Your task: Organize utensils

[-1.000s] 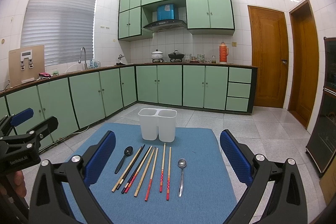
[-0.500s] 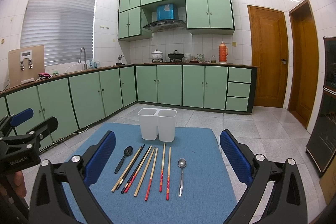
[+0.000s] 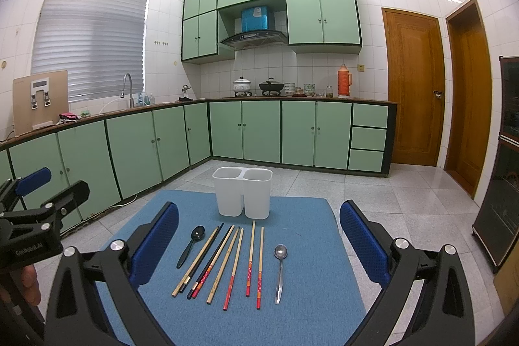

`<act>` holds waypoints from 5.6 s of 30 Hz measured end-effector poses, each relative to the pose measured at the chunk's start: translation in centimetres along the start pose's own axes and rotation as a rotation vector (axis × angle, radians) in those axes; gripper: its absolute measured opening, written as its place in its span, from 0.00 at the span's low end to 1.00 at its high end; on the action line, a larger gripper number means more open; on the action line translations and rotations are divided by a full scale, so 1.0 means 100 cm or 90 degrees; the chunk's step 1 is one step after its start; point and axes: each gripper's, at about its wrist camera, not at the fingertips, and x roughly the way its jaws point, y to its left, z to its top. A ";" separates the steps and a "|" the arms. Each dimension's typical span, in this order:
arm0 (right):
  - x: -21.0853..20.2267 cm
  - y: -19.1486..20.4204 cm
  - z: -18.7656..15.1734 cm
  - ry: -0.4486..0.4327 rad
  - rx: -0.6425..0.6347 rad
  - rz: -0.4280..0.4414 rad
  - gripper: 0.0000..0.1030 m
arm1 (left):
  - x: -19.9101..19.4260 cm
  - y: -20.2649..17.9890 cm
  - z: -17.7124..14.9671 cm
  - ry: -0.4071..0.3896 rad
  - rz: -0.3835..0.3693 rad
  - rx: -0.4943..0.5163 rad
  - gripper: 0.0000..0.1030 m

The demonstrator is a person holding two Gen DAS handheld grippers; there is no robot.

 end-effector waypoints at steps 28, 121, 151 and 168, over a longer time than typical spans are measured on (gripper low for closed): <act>0.056 -0.017 -0.019 0.071 -0.005 -0.019 0.94 | 0.067 0.026 -0.015 0.096 0.028 0.001 0.95; 0.330 -0.058 0.090 0.051 0.038 0.070 0.27 | 0.379 -0.021 0.077 -0.007 -0.175 -0.077 0.32; 0.425 -0.048 0.088 0.049 0.070 0.078 0.27 | 0.454 -0.009 0.031 0.038 -0.153 -0.092 0.32; 0.374 -0.043 0.018 0.110 0.069 0.095 0.51 | 0.405 0.009 0.011 0.075 -0.148 -0.089 0.70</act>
